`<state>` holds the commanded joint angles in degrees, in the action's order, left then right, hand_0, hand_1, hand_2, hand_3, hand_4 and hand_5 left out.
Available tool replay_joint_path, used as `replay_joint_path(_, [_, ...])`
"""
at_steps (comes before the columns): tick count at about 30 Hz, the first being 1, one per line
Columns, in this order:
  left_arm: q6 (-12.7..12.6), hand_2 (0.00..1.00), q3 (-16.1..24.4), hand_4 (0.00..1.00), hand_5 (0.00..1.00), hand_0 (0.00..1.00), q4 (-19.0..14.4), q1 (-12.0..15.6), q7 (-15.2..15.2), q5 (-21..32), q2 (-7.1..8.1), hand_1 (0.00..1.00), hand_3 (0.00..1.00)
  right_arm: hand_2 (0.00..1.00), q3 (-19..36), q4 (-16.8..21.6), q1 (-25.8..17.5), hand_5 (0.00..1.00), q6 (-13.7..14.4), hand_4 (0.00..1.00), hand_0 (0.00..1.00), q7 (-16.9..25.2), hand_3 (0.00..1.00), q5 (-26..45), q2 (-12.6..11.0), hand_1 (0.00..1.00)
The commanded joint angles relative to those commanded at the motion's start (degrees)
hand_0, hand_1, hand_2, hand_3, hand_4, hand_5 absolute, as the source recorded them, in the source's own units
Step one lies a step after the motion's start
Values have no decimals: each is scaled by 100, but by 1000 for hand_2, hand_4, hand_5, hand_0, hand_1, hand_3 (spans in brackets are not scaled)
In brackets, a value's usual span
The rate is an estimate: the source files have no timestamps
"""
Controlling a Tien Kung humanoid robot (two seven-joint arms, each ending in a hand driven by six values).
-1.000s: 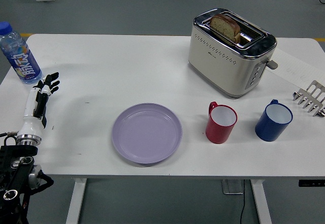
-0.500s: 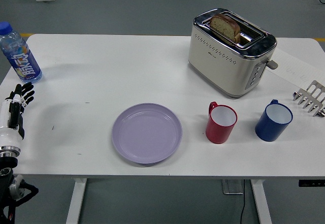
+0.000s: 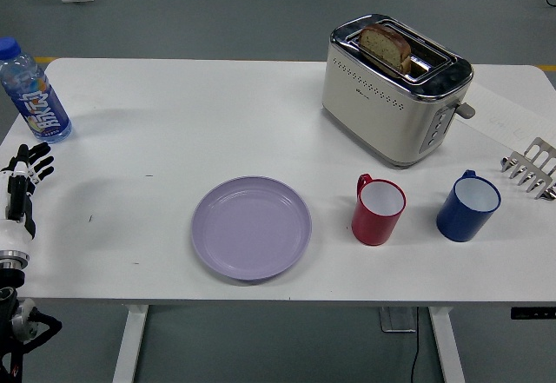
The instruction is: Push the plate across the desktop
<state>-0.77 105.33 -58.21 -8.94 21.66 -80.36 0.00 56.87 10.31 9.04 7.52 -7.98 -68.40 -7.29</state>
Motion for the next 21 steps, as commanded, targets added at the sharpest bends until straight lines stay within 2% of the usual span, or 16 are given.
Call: replay_joint_path(21, [-3,781,-10,649,998,736,-12,-23,0,-5,0,769,697,693,-3,0,47,134,7,243,671,28,630,25,-8,628])
